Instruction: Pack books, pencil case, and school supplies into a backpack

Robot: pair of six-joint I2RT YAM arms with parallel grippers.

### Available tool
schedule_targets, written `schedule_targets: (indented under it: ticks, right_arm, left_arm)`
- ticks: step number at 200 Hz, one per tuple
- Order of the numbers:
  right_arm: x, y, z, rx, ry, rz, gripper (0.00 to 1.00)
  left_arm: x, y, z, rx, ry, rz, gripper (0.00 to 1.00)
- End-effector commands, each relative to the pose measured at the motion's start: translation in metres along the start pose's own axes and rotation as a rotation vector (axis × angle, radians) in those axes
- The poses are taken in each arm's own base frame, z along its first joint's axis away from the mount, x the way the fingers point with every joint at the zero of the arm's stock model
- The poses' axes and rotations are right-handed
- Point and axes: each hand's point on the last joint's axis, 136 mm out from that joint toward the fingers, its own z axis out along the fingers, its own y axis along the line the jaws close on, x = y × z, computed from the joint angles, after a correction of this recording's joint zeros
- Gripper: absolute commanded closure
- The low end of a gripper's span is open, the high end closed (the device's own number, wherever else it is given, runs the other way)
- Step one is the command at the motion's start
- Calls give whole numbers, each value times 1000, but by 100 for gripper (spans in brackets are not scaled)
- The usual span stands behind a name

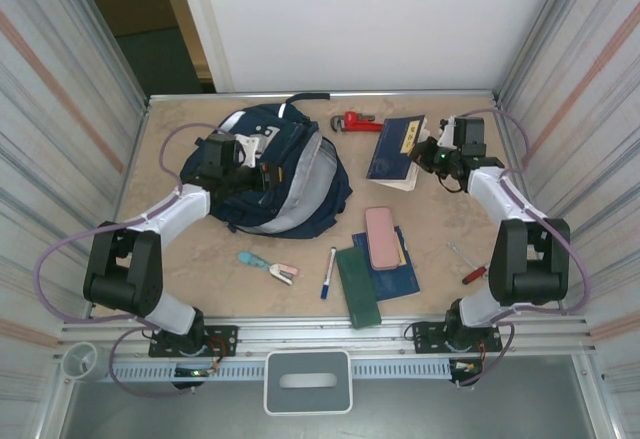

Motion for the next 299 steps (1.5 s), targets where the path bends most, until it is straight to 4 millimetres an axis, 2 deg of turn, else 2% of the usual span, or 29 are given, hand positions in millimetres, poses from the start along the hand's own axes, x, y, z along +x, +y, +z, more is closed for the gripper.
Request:
schedule_targets:
  ticks: [1, 18, 33, 47, 59, 68, 86, 98, 111, 120, 132, 142, 164, 181, 184, 193, 208, 218, 239, 258, 279, 292, 299]
  right_arm:
    - [-6, 40, -30, -145, -31, -17, 100]
    - [-4, 64, -49, -225, -41, -50, 100]
    - [4, 85, -64, -302, -41, -89, 100]
    - [15, 106, -75, -372, -36, -145, 100]
    - [26, 123, -85, -435, -35, -202, 100]
    - [36, 136, -90, -480, -33, -243, 100]
    - [56, 162, -97, -569, -13, -332, 100]
    - [67, 175, -99, -607, 5, -375, 100]
    - [75, 184, -100, -643, 23, -399, 100]
    - [79, 188, -99, -660, 36, -408, 100]
    - [84, 191, -97, -670, 47, -414, 100]
    - [87, 192, -95, -676, 59, -417, 100]
    - [91, 187, -88, -654, 75, -408, 100]
    - [89, 177, -83, -595, 74, -393, 100]
    - [88, 174, -82, -579, 73, -387, 97]
    - [83, 166, -79, -530, 69, -363, 77]
    - [77, 154, -75, -498, 72, -319, 44]
    - [77, 153, -75, -518, 77, -302, 33]
    - [88, 166, -77, -598, 105, -320, 13]
    - [95, 178, -77, -639, 104, -350, 7]
    - [94, 195, -85, -759, 93, -335, 6]
    - [94, 207, -91, -829, 100, -329, 10]
    - [94, 213, -94, -868, 103, -329, 18]
  left_arm:
    - [-14, 8, 1, -45, -8, 19, 81]
    - [-14, 7, -1, -51, -3, 24, 56]
    - [-22, 0, -10, -65, -45, 41, 41]
    - [-34, -19, -25, -25, -122, 54, 27]
    - [-43, -50, -33, 101, -186, 65, 17]
    - [-46, -78, -36, 225, -196, 74, 13]
    - [-43, -128, -31, 427, -124, 95, 11]
    - [-41, -151, -27, 518, -92, 109, 10]
    - [-39, -168, -24, 583, -78, 114, 9]
    - [-39, -175, -23, 612, -75, 117, 11]
    - [-38, -180, -22, 631, -72, 117, 20]
    - [-38, -183, -22, 641, -69, 116, 34]
    - [-39, -186, -26, 654, -74, 119, 72]
    - [-41, -190, -33, 669, -85, 136, 88]
    - [-41, -192, -34, 673, -87, 141, 91]
    - [-41, -195, -40, 685, -95, 156, 95]
    - [-44, -204, -52, 713, -116, 188, 100]
    - [-45, -210, -60, 739, -131, 203, 100]
    - [-47, -221, -72, 793, -151, 215, 100]
    - [-47, -227, -80, 838, -162, 216, 100]
    - [-48, -231, -83, 871, -164, 203, 100]
    - [-49, -231, -82, 887, -163, 191, 100]
    - [-50, -229, -80, 881, -163, 177, 100]
